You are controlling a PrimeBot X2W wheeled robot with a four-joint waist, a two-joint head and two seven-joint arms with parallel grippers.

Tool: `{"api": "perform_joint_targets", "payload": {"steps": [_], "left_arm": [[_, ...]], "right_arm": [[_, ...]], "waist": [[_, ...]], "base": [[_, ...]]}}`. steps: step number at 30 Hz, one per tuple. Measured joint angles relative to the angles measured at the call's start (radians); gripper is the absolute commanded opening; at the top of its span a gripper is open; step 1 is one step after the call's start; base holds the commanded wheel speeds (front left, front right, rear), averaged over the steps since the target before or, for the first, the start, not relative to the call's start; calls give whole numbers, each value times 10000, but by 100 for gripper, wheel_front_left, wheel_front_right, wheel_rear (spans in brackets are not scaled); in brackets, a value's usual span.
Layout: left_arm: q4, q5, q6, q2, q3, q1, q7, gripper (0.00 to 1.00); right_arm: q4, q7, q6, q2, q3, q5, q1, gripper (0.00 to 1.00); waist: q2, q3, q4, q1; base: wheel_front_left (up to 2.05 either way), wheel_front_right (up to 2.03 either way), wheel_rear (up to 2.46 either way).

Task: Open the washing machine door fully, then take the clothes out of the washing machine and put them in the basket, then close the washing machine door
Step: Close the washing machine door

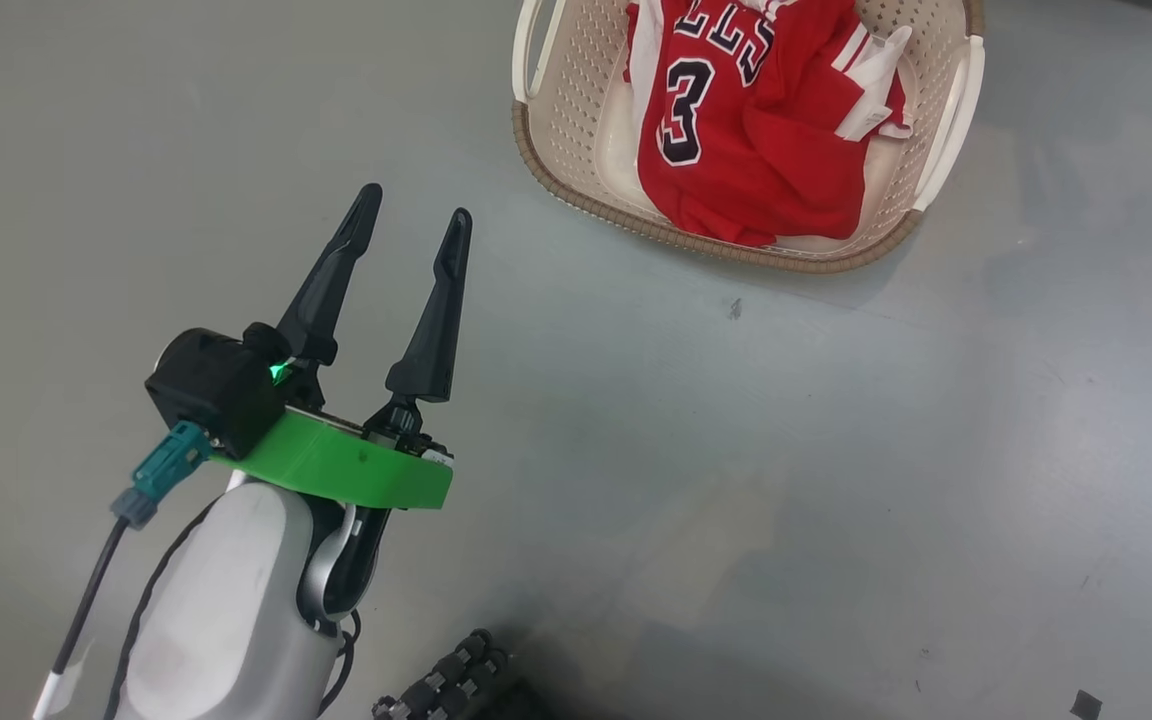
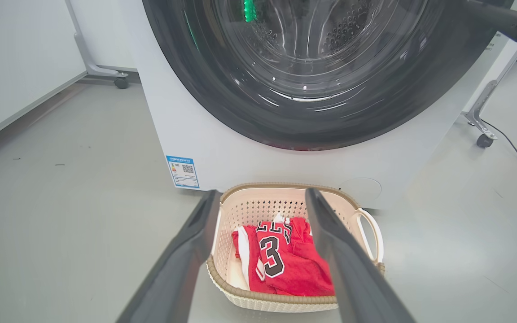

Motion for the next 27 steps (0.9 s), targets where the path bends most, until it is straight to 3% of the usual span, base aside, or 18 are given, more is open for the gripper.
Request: {"api": "perform_joint_targets", "payload": {"steps": [3, 9, 21, 27], "left_arm": [[23, -8, 0, -17, -6, -2, 0, 100], [65, -88, 0, -50, -4, -22, 0, 100], [318, -67, -2, -75, 117, -100, 0, 100], [522, 92, -2, -67, 247, -116, 0, 100]], "right_arm": [[104, -2, -4, 0, 4, -96, -167, 0], [311, -263, -334, 209, -174, -155, -266, 0], [1340, -963, -439, 422, -40, -153, -126, 0], [1889, -1348, -330, 644, 420, -144, 739, 0]], "waist": [[0, 25, 46, 0], [0, 52, 120, 0], [0, -451, 77, 0], [0, -1010, -102, 0]], "base": [[0, 0, 0], [0, 0, 0], [0, 0, 0], [0, 0, 0]]}}
